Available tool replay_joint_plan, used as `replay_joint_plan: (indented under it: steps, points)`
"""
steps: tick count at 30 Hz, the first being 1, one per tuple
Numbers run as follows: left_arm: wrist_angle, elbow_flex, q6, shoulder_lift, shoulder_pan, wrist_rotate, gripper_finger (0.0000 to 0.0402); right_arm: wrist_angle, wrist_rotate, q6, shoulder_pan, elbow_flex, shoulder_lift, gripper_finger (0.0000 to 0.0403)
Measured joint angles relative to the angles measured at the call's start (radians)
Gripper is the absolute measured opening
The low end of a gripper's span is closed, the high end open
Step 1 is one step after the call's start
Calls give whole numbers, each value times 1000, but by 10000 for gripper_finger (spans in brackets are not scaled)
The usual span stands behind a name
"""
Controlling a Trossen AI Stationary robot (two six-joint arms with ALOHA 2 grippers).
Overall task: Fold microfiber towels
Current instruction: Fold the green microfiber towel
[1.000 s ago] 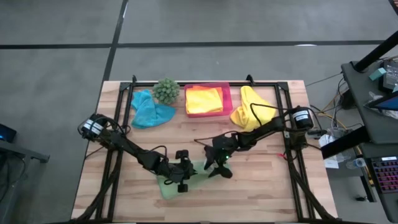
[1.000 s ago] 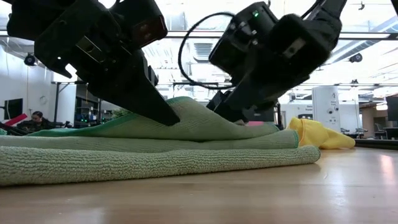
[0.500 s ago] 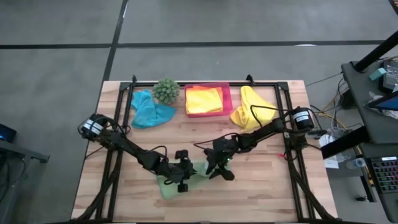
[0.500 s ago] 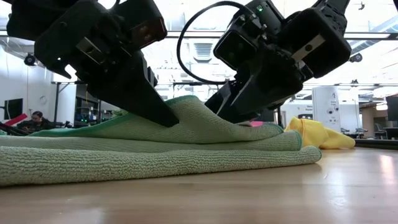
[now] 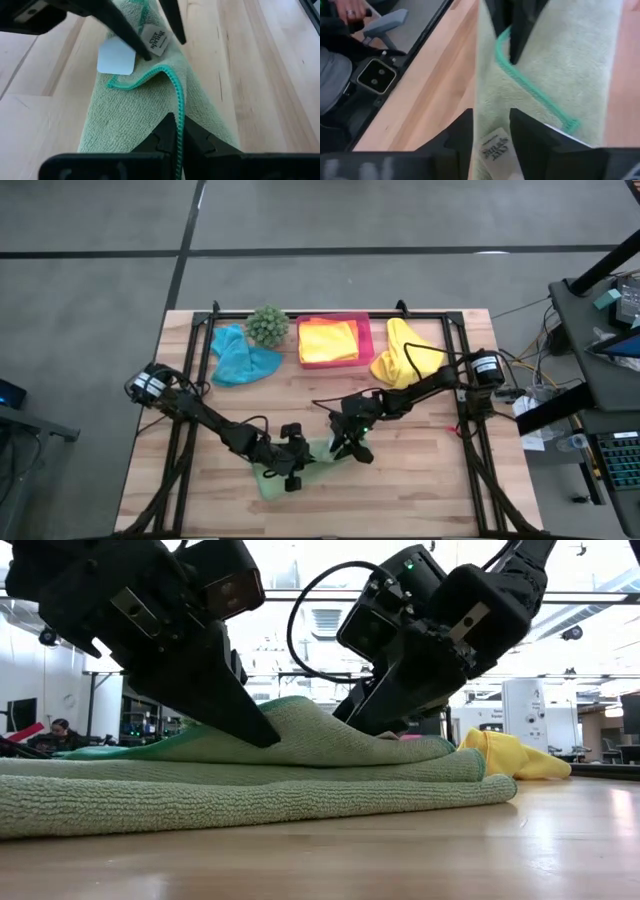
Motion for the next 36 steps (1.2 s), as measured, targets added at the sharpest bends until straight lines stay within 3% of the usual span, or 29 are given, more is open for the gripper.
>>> replay_joint_plan:
  steps: [8,13,18,36]
  points:
    - [7,0,-25,14,-4,2,0,-1,12,15,-22,0,-22,191]
    - [53,-1,-52,64,-13,27,0,-55,134,-9,-23,0,-50,215]
    - [61,0,-51,66,-12,31,0,-91,228,-28,-23,0,-63,221]
    - [64,0,-52,66,-7,26,0,-31,228,-83,41,1,-11,219]
